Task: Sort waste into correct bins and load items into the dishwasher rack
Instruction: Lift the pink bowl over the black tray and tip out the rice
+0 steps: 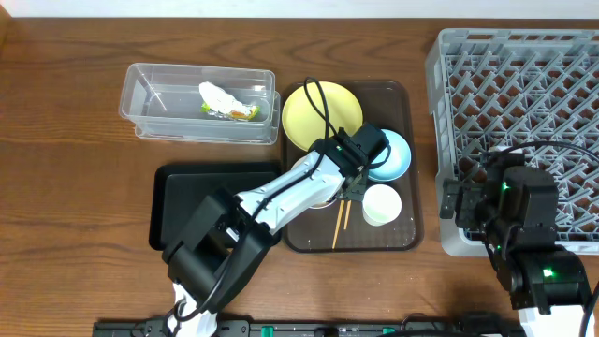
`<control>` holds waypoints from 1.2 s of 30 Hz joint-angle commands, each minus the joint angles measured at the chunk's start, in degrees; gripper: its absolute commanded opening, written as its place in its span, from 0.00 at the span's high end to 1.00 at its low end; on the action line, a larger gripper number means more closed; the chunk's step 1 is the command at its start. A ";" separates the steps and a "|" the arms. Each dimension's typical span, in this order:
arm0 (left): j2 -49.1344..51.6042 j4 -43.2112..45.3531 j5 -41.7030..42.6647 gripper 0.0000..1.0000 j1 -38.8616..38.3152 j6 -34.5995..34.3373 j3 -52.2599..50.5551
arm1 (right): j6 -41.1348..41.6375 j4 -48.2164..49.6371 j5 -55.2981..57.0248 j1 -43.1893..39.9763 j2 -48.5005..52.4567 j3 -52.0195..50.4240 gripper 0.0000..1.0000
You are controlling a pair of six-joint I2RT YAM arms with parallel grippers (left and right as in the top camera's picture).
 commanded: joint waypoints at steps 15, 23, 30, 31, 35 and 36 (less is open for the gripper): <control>-17.07 -10.01 3.32 0.94 3.04 5.57 1.66 | -0.74 -0.04 -0.28 0.42 -0.11 0.98 0.02; -20.13 -17.77 20.85 0.94 18.27 8.24 0.85 | -0.74 -0.04 -0.28 0.42 -0.11 0.98 0.02; -20.11 -17.90 42.51 0.94 36.13 19.30 -5.70 | -0.74 -0.04 -0.28 0.42 -0.11 0.98 0.02; -20.06 -17.90 45.62 0.94 38.66 21.44 -6.95 | -0.74 -0.04 -0.28 0.42 -0.11 0.98 0.02; -19.06 -17.81 55.01 0.94 47.21 27.50 -11.63 | -0.74 -0.02 -0.26 0.42 -0.11 0.98 0.02; -18.49 -17.84 56.39 0.94 48.92 27.91 -12.57 | -0.74 -0.02 -0.26 0.42 -0.11 0.98 0.02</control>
